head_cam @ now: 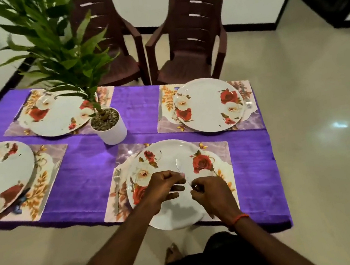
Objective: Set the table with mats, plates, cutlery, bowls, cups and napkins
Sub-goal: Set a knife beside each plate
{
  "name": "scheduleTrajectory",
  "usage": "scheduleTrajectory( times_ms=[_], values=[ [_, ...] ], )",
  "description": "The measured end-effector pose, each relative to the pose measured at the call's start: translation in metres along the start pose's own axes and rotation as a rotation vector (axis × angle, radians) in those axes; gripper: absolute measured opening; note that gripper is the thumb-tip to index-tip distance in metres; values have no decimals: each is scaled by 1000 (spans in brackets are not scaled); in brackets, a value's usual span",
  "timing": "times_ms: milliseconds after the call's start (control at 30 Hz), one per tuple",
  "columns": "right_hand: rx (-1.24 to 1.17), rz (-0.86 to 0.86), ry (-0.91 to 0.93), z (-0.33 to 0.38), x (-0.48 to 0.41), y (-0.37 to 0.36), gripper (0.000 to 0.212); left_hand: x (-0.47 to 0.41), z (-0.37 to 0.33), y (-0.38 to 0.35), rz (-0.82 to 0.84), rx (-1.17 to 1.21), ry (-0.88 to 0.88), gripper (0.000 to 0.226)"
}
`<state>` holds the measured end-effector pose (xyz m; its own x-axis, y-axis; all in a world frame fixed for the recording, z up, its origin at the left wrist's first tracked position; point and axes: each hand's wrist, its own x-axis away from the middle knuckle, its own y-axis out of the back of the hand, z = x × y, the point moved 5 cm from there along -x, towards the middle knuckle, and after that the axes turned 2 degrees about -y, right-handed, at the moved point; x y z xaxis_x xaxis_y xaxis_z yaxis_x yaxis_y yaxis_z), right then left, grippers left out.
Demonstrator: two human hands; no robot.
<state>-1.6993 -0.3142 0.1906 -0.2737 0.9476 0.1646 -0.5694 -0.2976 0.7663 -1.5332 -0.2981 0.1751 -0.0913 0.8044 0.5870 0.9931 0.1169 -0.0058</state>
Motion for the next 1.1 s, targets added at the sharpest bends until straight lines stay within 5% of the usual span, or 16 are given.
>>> scheduleTrajectory(
  times_ms=[300,533,667,1100],
  values=[
    [-42,-165,-290,-52,2,14,14,-21,-8,-13,128,-87,10,19],
    [110,-179,-473,-91,6,12,36,-31,-7,-22,184,-152,29,18],
    [212,-170,-557,-113,8,1,30,-38,-5,-24,206,-217,35,19],
    [276,-263,-581,-125,0,-3,25,-48,-1,-21,211,-293,66,17]
  ],
)
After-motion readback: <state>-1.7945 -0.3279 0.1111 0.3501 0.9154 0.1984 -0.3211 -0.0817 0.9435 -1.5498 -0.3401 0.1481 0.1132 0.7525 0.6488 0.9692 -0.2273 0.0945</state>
